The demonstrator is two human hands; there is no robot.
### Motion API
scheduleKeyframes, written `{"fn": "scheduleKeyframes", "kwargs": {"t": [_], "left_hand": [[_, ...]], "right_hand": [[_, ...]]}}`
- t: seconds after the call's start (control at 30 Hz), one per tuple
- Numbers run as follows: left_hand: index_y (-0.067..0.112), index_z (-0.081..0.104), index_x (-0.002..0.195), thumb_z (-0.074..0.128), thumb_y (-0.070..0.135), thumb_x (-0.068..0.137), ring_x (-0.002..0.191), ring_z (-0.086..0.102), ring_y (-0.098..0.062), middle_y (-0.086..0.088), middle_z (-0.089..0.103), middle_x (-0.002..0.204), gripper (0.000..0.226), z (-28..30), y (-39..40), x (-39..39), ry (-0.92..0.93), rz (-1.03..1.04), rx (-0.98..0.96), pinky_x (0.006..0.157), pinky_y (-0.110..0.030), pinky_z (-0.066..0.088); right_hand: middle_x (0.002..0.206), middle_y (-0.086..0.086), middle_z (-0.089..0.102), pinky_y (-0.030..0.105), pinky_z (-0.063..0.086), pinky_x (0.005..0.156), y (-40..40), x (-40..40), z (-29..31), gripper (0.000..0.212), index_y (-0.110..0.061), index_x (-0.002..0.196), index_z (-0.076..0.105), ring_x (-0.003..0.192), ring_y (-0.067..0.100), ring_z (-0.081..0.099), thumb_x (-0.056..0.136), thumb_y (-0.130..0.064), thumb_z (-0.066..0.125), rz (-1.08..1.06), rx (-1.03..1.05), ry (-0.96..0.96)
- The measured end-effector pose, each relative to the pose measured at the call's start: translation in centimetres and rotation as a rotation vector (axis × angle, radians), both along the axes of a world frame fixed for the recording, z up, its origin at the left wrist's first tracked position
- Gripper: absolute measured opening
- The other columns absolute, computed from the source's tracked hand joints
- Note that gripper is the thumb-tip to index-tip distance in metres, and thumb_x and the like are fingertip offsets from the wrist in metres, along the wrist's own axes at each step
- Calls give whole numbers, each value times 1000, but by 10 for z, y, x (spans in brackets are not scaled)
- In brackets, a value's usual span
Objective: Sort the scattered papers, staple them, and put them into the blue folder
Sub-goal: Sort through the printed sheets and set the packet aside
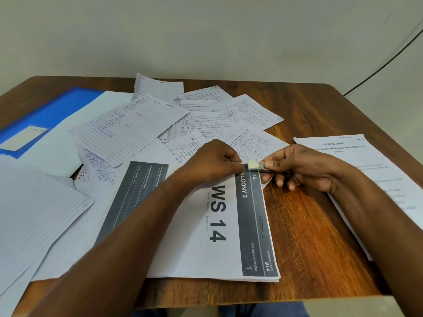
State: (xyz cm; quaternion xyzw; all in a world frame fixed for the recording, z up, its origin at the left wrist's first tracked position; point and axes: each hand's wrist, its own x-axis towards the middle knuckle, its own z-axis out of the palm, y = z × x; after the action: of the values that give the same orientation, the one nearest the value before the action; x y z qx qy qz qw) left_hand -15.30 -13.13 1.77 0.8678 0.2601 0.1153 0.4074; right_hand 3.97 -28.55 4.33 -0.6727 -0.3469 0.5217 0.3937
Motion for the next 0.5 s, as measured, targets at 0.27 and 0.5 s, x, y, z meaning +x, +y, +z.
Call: {"fn": "scheduleKeyframes", "kwargs": {"t": [0.27,0.5], "left_hand": [[15,83,84,81,23,90,59,58,10,17,67,63,10,1,0,0,11,-4,0,51,-7,36],[21,82,80,73,31,97,77,70,-8,11,76,77,21,4,-2,-3,5,-13,-138,77,-36,55]], "right_hand": [[96,20,76,19,46,40,-1,-2,-3,23,3,111,74,55,12,61,96,-12,65,-32,13,-14],[97,21,76,18,45,40,-3,-2,-3,31,1,106,77,55,11,60,84,-20,72,-25,40,-12]]}}
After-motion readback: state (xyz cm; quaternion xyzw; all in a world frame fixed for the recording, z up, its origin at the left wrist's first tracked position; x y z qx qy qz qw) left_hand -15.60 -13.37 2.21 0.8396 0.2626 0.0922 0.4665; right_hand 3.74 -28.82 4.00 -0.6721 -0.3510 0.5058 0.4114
